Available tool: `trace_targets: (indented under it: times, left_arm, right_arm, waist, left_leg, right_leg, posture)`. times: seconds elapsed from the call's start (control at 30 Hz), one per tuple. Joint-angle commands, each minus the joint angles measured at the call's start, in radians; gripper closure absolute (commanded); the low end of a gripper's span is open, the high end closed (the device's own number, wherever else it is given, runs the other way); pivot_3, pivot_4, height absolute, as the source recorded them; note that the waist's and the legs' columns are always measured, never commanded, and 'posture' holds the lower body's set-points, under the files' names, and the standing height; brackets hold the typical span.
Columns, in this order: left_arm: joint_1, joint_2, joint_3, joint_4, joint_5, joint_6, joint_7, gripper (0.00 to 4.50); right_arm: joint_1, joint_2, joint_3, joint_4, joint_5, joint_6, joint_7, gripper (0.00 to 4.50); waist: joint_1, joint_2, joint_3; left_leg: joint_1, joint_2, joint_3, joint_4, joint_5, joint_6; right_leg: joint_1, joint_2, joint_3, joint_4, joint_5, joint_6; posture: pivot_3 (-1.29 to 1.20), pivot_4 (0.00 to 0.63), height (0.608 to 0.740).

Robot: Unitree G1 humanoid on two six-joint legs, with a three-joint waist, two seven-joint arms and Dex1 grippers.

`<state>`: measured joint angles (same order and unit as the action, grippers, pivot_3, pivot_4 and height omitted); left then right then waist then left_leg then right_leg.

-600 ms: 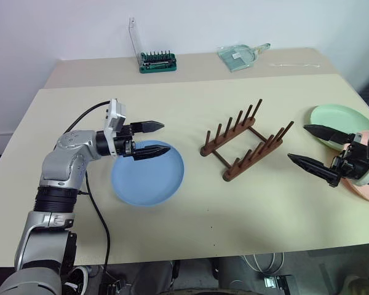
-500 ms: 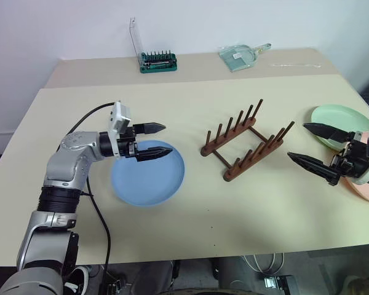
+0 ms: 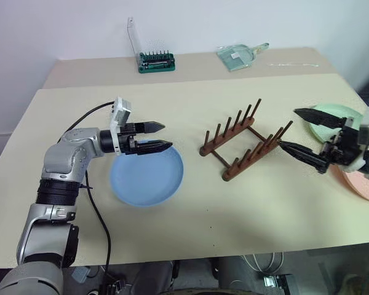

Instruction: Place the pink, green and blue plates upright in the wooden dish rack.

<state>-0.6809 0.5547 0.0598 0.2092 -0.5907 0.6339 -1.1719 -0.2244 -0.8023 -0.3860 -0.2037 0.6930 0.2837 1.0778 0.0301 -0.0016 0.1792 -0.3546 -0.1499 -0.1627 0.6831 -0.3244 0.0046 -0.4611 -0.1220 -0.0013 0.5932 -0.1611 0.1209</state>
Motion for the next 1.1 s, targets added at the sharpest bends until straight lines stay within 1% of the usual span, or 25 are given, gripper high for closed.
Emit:
trace_targets:
  times: [0.03,0.1,0.17,0.23,0.27,0.33,0.37,0.43,0.53,0.57,0.67,0.73,0.8,0.87,1.0,1.07,1.1]
  left_arm:
    - [-0.024,0.007,0.096,-0.09,-0.089,0.096,0.089,0.0]
    - [-0.028,0.011,0.118,-0.135,-0.134,0.17,0.129,0.0]
    - [-0.045,-0.004,0.165,-0.132,-0.192,0.245,0.188,0.0]
    - [-0.061,-0.003,0.19,-0.127,-0.216,0.307,0.249,0.0]
    - [-0.056,0.023,0.18,-0.139,-0.229,0.363,0.25,0.0]
    - [-0.039,0.069,0.134,-0.181,-0.237,0.405,0.201,0.0]
    - [-0.057,0.098,0.117,-0.151,-0.278,0.504,0.167,0.0]
    - [-0.026,0.15,0.015,-0.219,-0.152,0.386,0.151,0.0]
    - [-0.008,0.176,-0.102,-0.27,0.001,0.219,0.158,0.0]
    - [-0.009,0.165,-0.125,-0.293,0.029,0.196,0.181,0.0]
    - [-0.041,0.058,-0.11,-0.367,-0.05,0.345,0.297,0.0]
    - [-0.044,-0.028,-0.135,-0.432,-0.064,0.404,0.377,0.0]
    - [-0.027,-0.083,-0.227,-0.512,-0.007,0.384,0.426,0.0]
    - [-0.023,-0.136,-0.261,-0.545,-0.01,0.41,0.465,0.0]
    - [-0.041,-0.161,-0.312,-0.554,-0.01,0.503,0.505,0.0]
    - [-0.045,-0.154,-0.335,-0.552,-0.001,0.489,0.491,0.0]
    - [-0.048,-0.154,-0.353,-0.551,0.007,0.48,0.487,0.0]
  right_arm:
    - [-0.045,0.02,0.028,-0.046,0.047,0.02,-0.002,0.1]
    - [-0.054,0.027,0.045,-0.045,0.052,0.025,0.006,0.1]
    - [-0.072,0.042,0.061,-0.031,0.049,0.02,0.002,0.1]
    - [-0.091,0.061,0.077,-0.018,0.043,0.016,-0.002,0.1]
    - [-0.1,0.072,0.088,-0.013,0.036,0.009,0.0,0.1]
    - [-0.108,0.089,0.098,-0.004,0.032,0.001,0.002,0.1]
    - [-0.112,0.098,0.105,-0.003,0.02,-0.01,0.0,0.1]
    - [-0.126,0.111,0.106,-0.001,0.018,-0.013,-0.016,0.1]
    - [-0.127,0.12,0.11,-0.006,0.018,-0.015,-0.017,0.1]
    - [-0.124,0.121,0.113,-0.006,0.014,-0.021,-0.014,0.1]
    - [-0.112,0.117,0.105,-0.002,0.015,-0.029,-0.012,0.1]
    - [-0.104,0.111,0.089,0.003,0.012,-0.039,-0.013,0.1]
    - [-0.101,0.102,0.073,0.013,0.004,-0.049,-0.015,0.1]
    - [-0.091,0.09,0.065,0.022,-0.005,-0.053,-0.008,0.1]
    - [0.003,0.015,-0.01,0.012,0.006,-0.023,0.027,0.1]
    - [0.052,-0.029,-0.055,0.015,0.011,-0.012,0.048,0.1]
    - [0.107,-0.06,-0.1,0.006,0.017,0.007,0.07,0.1]
  waist:
    - [0.0,0.0,0.0]
    - [0.002,0.0,0.0]
    - [0.005,0.0,0.0]
    - [0.008,0.0,0.0]
    - [0.007,0.0,0.0]
    - [0.005,0.0,0.0]
    - [0.005,0.0,0.0]
    - [0.004,0.0,0.0]
    - [0.008,0.0,0.0]
    - [0.01,0.0,0.0]
    - [0.012,0.0,0.0]
    - [0.01,0.0,0.0]
    - [0.008,0.0,0.0]
    - [0.006,0.0,0.0]
    - [0.009,0.0,0.0]
    - [0.009,0.0,0.0]
    - [0.009,0.0,0.0]
  left_leg:
    - [0.0,0.0,0.0,0.0,0.0,0.0]
    - [0.0,0.001,-0.001,0.0,-0.001,-0.001]
    - [0.0,0.001,-0.001,0.0,-0.001,-0.001]
    - [0.0,0.001,-0.001,0.0,-0.001,-0.001]
    - [0.0,0.001,-0.001,0.001,-0.001,-0.001]
    - [0.0,0.001,-0.001,0.0,0.0,-0.001]
    - [0.0,0.001,-0.001,0.0,-0.001,-0.002]
    - [0.0,0.001,0.0,0.0,-0.001,-0.002]
    - [0.0,0.001,0.0,0.0,-0.001,-0.002]
    - [0.0,0.001,0.0,0.0,-0.001,-0.002]
    - [0.0,0.001,0.0,0.0,-0.001,-0.002]
    - [-0.001,0.001,-0.001,0.0,-0.001,-0.002]
    - [-0.001,0.001,0.0,0.0,-0.001,-0.002]
    - [0.0,0.001,0.0,0.0,-0.001,-0.002]
    - [0.0,0.002,0.001,0.0,-0.001,-0.003]
    - [0.0,0.002,0.001,0.0,0.0,-0.003]
    - [0.0,0.002,0.001,0.0,0.0,-0.003]
  right_leg:
    - [0.0,0.0,0.0,0.0,0.0,0.0]
    - [0.0,0.001,0.0,0.0,0.0,0.0]
    - [0.0,0.001,0.0,0.0,0.0,0.0]
    - [0.0,0.001,0.0,0.0,0.0,-0.001]
    - [0.0,0.002,0.0,0.001,0.0,-0.001]
    - [0.0,0.002,0.0,0.001,0.001,-0.001]
    - [-0.001,0.002,0.0,0.001,0.001,-0.001]
    - [-0.001,0.003,0.0,0.001,0.001,-0.001]
    - [-0.001,0.003,0.001,0.001,0.001,-0.001]
    - [-0.001,0.003,0.001,0.0,0.001,-0.002]
    - [0.0,0.002,0.001,0.0,0.001,-0.002]
    - [0.0,0.002,0.001,0.0,0.001,-0.002]
    - [-0.001,0.003,0.001,0.0,0.001,-0.002]
    - [-0.001,0.002,0.001,0.0,0.001,-0.002]
    - [-0.001,0.003,0.001,0.001,0.001,-0.002]
    - [0.0,0.003,0.002,0.001,0.001,-0.002]
    - [0.0,0.003,0.002,0.001,0.001,-0.002]
  posture:
    - [0.0,0.15,0.74]
    - [0.0,0.15,0.74]
    - [0.0,0.15,0.74]
    - [0.0,0.15,0.74]
    - [0.0,0.15,0.74]
    - [0.0,0.15,0.74]
    - [0.0,0.15,0.74]
    - [0.0,0.15,0.74]
    - [0.0,0.15,0.74]
    - [0.0,0.15,0.74]
    - [0.0,0.15,0.74]
    - [0.0,0.15,0.74]
    - [0.0,0.15,0.74]
    - [0.0,0.15,0.74]
    - [0.0,0.15,0.74]
    - [0.0,0.15,0.74]
    - [0.0,0.15,0.74]
